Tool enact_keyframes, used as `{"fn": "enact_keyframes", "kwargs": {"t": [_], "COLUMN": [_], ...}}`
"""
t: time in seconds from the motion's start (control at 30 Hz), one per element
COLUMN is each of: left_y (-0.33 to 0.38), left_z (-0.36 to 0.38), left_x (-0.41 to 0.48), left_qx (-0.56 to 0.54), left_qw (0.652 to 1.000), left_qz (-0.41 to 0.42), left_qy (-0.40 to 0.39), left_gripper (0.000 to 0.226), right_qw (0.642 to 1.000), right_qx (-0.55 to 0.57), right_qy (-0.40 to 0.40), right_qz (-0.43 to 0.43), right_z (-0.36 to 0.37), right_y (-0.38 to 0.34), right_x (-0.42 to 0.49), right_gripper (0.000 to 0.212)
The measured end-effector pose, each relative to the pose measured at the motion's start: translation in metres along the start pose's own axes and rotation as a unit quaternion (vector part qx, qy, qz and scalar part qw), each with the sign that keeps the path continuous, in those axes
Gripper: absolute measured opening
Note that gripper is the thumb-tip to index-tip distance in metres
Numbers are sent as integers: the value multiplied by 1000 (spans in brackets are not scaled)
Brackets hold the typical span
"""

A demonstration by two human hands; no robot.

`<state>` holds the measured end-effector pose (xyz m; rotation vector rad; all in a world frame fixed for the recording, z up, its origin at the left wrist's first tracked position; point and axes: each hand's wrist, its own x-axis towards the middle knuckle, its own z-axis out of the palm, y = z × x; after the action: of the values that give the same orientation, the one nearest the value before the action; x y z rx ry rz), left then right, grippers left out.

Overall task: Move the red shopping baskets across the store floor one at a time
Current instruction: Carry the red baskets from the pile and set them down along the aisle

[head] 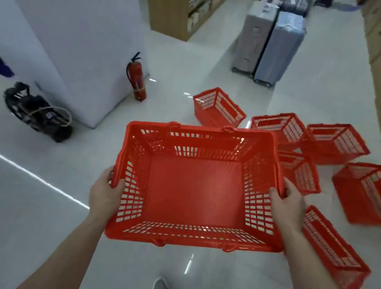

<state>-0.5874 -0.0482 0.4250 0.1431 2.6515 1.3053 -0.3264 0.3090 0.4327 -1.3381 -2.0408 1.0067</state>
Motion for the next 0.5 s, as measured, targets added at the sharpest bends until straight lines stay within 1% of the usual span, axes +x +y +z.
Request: {"fn": "enact_keyframes", "kwargs": {"t": [0.1,0.23,0.37,0.5], "left_y": [-19,-37,-46,-42], "left_z": [-31,-51,-50,-34], "left_x": [36,79,135,206], "left_qx": [-13,-16,-17,-12], "left_qw": [999,996,993,991], "left_qz": [-35,-67,-97,-111], "left_qy": [29,62,71,80], "left_gripper": [41,43,42,41], "right_qw": [999,996,993,989], "right_qx": [3,4,8,10], "right_qy": [-42,-78,-111,-142], "right_qz": [-25,-52,-48,-33], "right_z": [53,117,179,244], "right_y": [-42,-81,-105,-119], "right_x": [19,51,90,148], "right_gripper": [41,42,37,36]}}
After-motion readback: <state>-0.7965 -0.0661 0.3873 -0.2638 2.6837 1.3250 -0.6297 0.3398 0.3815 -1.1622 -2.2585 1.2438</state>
